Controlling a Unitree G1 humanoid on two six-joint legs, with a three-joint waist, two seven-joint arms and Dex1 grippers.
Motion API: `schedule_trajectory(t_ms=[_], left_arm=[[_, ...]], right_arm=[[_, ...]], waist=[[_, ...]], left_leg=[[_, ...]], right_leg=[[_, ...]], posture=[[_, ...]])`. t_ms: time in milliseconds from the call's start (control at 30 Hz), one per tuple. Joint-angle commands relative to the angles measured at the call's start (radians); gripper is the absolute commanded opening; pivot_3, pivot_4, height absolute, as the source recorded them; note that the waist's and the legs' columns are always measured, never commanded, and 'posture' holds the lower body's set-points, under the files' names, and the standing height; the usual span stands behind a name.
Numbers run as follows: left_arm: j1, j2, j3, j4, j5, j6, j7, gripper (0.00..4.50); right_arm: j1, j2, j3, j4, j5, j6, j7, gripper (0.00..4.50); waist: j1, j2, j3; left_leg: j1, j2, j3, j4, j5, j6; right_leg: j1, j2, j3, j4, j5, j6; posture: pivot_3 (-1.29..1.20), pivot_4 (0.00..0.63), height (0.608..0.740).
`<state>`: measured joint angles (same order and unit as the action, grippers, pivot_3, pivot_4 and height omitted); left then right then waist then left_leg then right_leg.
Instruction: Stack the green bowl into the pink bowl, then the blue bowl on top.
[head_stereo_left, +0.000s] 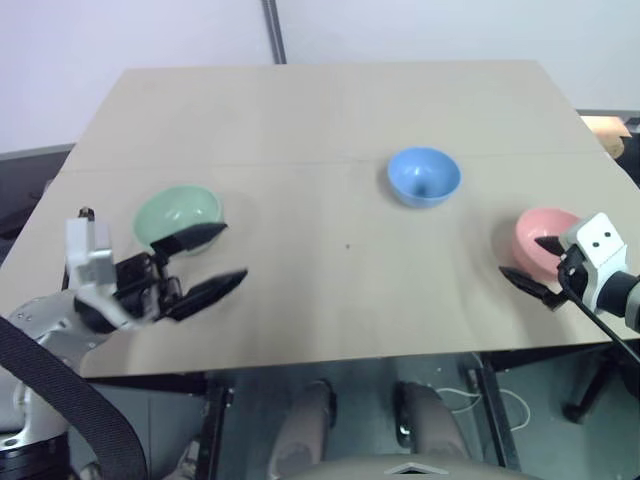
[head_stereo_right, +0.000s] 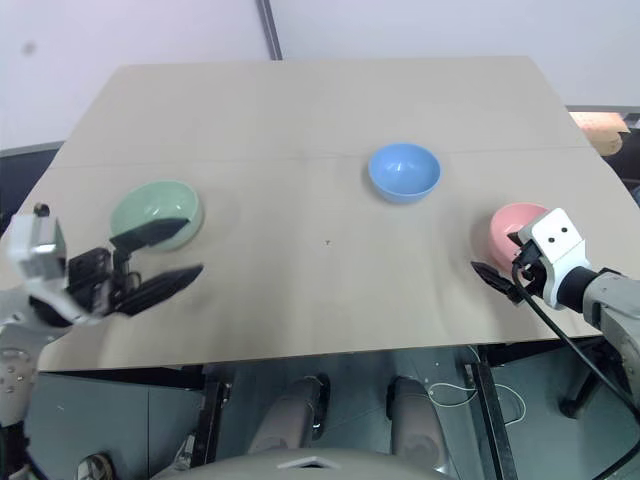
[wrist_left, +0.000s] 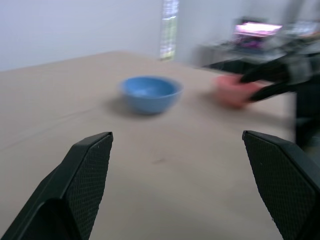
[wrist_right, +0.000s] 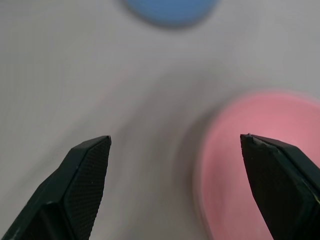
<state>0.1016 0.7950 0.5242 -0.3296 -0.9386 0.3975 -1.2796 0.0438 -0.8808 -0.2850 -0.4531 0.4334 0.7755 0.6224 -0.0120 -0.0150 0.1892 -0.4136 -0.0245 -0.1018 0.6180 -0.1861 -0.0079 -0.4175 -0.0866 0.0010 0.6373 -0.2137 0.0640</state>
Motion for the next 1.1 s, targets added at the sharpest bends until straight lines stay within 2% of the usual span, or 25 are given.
schedule_trajectory(t_ms=[33,133,233,367,467,567,667,833,933,1000,1100], left_arm=[[0.000,0.051,0.045,0.000,-0.081,0.040,-0.110,4.38],[0.012,0.113,0.016,0.011,-0.033,0.035,-0.212,4.38],[0.000,0.138,0.000,0.024,-0.007,0.022,-0.254,4.50],[-0.025,0.146,-0.013,0.040,0.019,0.014,-0.275,4.50],[-0.041,0.131,-0.017,0.046,0.027,0.010,-0.261,4.50],[-0.055,0.093,-0.013,0.071,0.044,-0.007,-0.217,4.50],[-0.048,0.071,-0.006,0.103,0.072,-0.032,-0.199,4.50],[-0.043,0.045,0.000,0.144,0.101,-0.059,-0.171,4.50],[-0.038,0.046,-0.012,0.149,0.121,-0.070,-0.174,4.50],[-0.040,0.041,-0.018,0.138,0.108,-0.058,-0.168,4.50],[-0.048,0.035,-0.027,0.128,0.108,-0.057,-0.153,4.50]], right_arm=[[-0.045,0.001,0.024,0.008,-0.034,0.028,-0.039,4.50],[-0.087,0.024,0.070,0.050,-0.069,0.035,-0.074,4.50],[-0.124,0.041,0.099,0.088,-0.098,0.032,-0.092,3.73],[-0.153,0.048,0.112,0.121,-0.120,0.026,-0.096,1.79],[-0.154,0.048,0.124,0.126,-0.145,-0.009,-0.088,0.17],[-0.150,0.050,0.151,0.095,-0.168,-0.116,-0.045,0.03],[-0.156,0.078,0.198,-0.010,-0.094,-0.169,0.052,0.03],[-0.218,0.121,0.405,-0.144,-0.108,-0.187,0.130,0.03],[-0.301,0.190,0.520,-0.101,-0.153,-0.182,0.117,0.03],[-0.380,0.237,0.627,-0.005,-0.228,-0.217,0.130,0.03],[-0.479,0.310,0.718,0.156,-0.305,-0.291,0.151,0.03]], waist=[[-0.002,0.001,0.000],[-0.002,0.000,0.000],[-0.002,0.000,0.000],[0.000,0.000,0.000],[-0.001,0.000,0.000],[-0.001,0.000,0.000],[-0.005,0.000,0.000],[-0.005,0.000,0.000],[-0.005,-0.001,0.000],[-0.005,-0.002,0.000],[-0.003,-0.002,-0.001]], left_leg=[[0.000,0.000,0.000,0.000,0.000,0.000],[0.000,0.000,0.001,0.000,0.000,0.000],[0.000,0.001,0.002,0.001,0.000,0.000],[-0.001,0.000,0.002,0.000,0.000,0.000],[-0.001,0.000,0.001,0.000,0.000,0.001],[-0.001,0.000,0.002,0.000,0.000,0.001],[0.000,0.000,0.002,0.000,0.000,0.001],[0.000,0.002,0.001,0.000,0.000,0.001],[0.000,0.002,0.001,0.001,0.000,0.001],[0.000,0.002,0.001,0.002,0.000,0.001],[0.000,0.002,0.001,0.002,0.000,0.000]], right_leg=[[0.000,0.000,0.000,0.000,0.000,0.000],[0.000,0.001,0.000,0.000,0.000,0.000],[-0.001,0.000,0.001,0.000,0.000,0.000],[-0.001,0.000,0.001,0.000,0.000,0.000],[-0.001,0.000,0.001,0.000,0.000,0.000],[-0.001,0.001,0.001,0.000,0.000,0.000],[-0.001,0.001,0.001,0.001,0.000,0.000],[-0.002,0.004,0.001,0.002,0.000,0.000],[-0.002,0.003,0.001,0.002,0.000,0.000],[-0.002,0.002,0.002,0.002,0.000,0.000],[-0.002,0.003,0.001,0.002,0.000,0.000]], posture=[[0.00,0.150,0.740],[0.00,0.150,0.740],[0.00,0.150,0.740],[0.00,0.150,0.740],[0.00,0.150,0.740],[0.00,0.150,0.740],[0.00,0.150,0.740],[0.00,0.150,0.740],[0.00,0.150,0.740],[0.00,0.150,0.740],[0.00,0.150,0.740]])
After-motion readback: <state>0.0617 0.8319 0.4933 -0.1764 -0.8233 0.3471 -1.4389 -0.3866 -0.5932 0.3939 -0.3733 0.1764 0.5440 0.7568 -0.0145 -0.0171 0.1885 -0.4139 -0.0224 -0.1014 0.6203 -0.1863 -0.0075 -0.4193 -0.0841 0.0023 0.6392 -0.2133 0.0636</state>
